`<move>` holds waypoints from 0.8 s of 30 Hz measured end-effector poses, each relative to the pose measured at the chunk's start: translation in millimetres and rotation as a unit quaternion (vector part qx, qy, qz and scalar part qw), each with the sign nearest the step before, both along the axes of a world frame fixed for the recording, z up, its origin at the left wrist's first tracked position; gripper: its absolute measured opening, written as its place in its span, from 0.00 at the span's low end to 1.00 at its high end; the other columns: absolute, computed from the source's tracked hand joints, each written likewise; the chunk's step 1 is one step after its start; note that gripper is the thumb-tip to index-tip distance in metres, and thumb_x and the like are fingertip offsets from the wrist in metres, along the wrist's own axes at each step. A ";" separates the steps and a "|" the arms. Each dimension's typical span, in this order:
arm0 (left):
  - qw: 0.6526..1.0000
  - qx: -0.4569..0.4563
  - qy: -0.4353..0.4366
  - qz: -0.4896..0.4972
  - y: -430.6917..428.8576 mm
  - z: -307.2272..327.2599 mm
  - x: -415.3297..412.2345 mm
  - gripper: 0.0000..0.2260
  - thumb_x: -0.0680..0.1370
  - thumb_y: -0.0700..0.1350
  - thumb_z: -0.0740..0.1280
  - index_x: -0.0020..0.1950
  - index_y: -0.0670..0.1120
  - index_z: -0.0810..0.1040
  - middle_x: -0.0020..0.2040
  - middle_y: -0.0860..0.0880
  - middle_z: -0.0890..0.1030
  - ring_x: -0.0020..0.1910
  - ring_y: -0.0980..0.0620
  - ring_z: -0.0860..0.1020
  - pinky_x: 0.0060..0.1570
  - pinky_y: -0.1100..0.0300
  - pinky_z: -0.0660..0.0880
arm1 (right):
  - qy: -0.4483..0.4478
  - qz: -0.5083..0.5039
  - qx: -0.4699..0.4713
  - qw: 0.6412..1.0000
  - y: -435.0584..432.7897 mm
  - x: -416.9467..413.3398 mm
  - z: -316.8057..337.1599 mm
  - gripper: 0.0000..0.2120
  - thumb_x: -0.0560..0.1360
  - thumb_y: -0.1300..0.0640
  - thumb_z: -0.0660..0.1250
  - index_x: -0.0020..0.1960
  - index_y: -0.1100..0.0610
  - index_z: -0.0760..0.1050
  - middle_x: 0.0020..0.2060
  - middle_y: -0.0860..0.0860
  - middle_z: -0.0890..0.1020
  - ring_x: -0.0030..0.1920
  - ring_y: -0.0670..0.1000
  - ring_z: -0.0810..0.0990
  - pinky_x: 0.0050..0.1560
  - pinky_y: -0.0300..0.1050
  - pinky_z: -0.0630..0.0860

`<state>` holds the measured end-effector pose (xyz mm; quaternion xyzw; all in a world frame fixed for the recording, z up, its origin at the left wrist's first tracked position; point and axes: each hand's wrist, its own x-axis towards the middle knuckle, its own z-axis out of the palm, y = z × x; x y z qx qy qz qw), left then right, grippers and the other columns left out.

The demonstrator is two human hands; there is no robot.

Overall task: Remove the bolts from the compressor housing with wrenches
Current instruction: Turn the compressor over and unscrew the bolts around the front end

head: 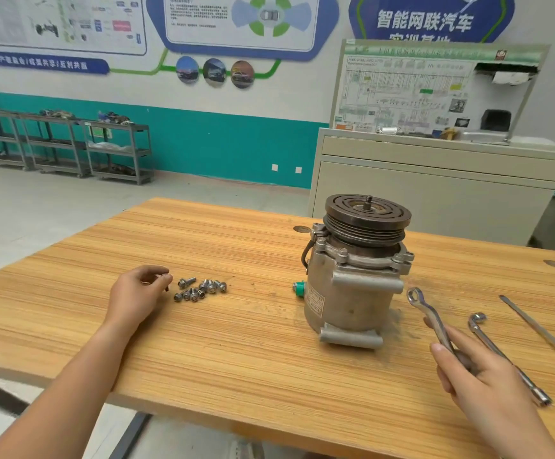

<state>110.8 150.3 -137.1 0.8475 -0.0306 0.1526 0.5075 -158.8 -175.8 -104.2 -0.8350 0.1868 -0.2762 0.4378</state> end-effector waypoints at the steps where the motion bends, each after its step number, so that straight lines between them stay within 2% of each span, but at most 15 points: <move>1: 1.000 -0.001 0.001 -0.003 0.7 -0.3 -0.8 0.04 0.75 0.42 0.70 0.49 0.45 0.82 0.39 0.51 0.80 0.42 0.54 0.76 0.41 0.60 0.67 | 0.002 -0.001 0.005 1.000 0.0 -0.9 -1.8 0.14 0.77 0.59 0.61 0.59 0.46 0.75 0.20 0.47 0.69 0.21 0.42 0.65 0.24 0.31 0.62; 5: 0.998 0.068 -0.012 0.009 -3.6 -3.7 -3.1 0.06 0.74 0.42 0.71 0.49 0.44 0.82 0.41 0.51 0.79 0.44 0.53 0.75 0.46 0.60 0.67 | -0.001 -0.008 0.014 1.000 -1.3 -2.3 -4.9 0.14 0.77 0.58 0.61 0.59 0.44 0.74 0.21 0.48 0.68 0.22 0.41 0.65 0.24 0.31 0.62; 11: 0.991 0.131 -0.030 -0.002 -5.4 -4.4 -8.5 0.05 0.74 0.43 0.70 0.47 0.43 0.82 0.44 0.48 0.81 0.42 0.51 0.75 0.43 0.57 0.67 | -0.014 -0.022 0.023 0.999 -1.8 -2.1 0.7 0.14 0.77 0.56 0.61 0.61 0.46 0.72 0.21 0.47 0.68 0.22 0.42 0.64 0.24 0.33 0.62; 15: 0.987 0.159 -0.016 0.001 -5.8 -2.8 -12.3 0.05 0.75 0.43 0.69 0.46 0.41 0.81 0.49 0.42 0.82 0.46 0.44 0.76 0.43 0.55 0.65 | -0.014 -0.018 0.034 0.999 -1.8 0.0 8.8 0.16 0.78 0.54 0.57 0.66 0.51 0.71 0.23 0.48 0.67 0.22 0.43 0.63 0.23 0.34 0.61; 17: 0.988 0.151 -0.031 0.012 -8.9 1.9 -16.1 0.06 0.75 0.43 0.70 0.47 0.41 0.80 0.54 0.39 0.79 0.46 0.43 0.76 0.44 0.55 0.66 | -0.022 -0.017 0.027 0.999 -1.5 0.8 15.6 0.17 0.79 0.54 0.56 0.67 0.52 0.70 0.24 0.49 0.67 0.22 0.43 0.63 0.23 0.33 0.61; 19: 0.992 0.087 -0.095 0.003 -19.4 9.5 -26.7 0.07 0.74 0.45 0.71 0.50 0.43 0.79 0.58 0.41 0.75 0.45 0.46 0.75 0.44 0.59 0.68 | -0.043 -0.015 -0.004 0.999 0.2 1.5 25.3 0.17 0.79 0.54 0.56 0.66 0.50 0.70 0.25 0.50 0.67 0.23 0.42 0.63 0.23 0.32 0.61; 21: 0.988 0.002 -0.136 -0.072 -44.5 23.1 -43.7 0.16 0.73 0.48 0.71 0.58 0.47 0.76 0.62 0.47 0.73 0.52 0.50 0.75 0.48 0.64 0.69 | -0.068 -0.013 -0.029 0.997 1.5 3.4 35.1 0.16 0.78 0.53 0.57 0.65 0.48 0.70 0.23 0.46 0.69 0.24 0.42 0.65 0.24 0.32 0.62; 24: 0.959 -0.030 -0.100 -0.264 -100.3 51.7 -67.0 0.41 0.63 0.60 0.71 0.73 0.53 0.61 0.68 0.59 0.64 0.64 0.59 0.66 0.61 0.58 0.65 | -0.087 -0.014 -0.040 0.995 3.1 7.5 42.3 0.18 0.76 0.51 0.57 0.65 0.49 0.71 0.24 0.45 0.70 0.25 0.41 0.67 0.26 0.33 0.64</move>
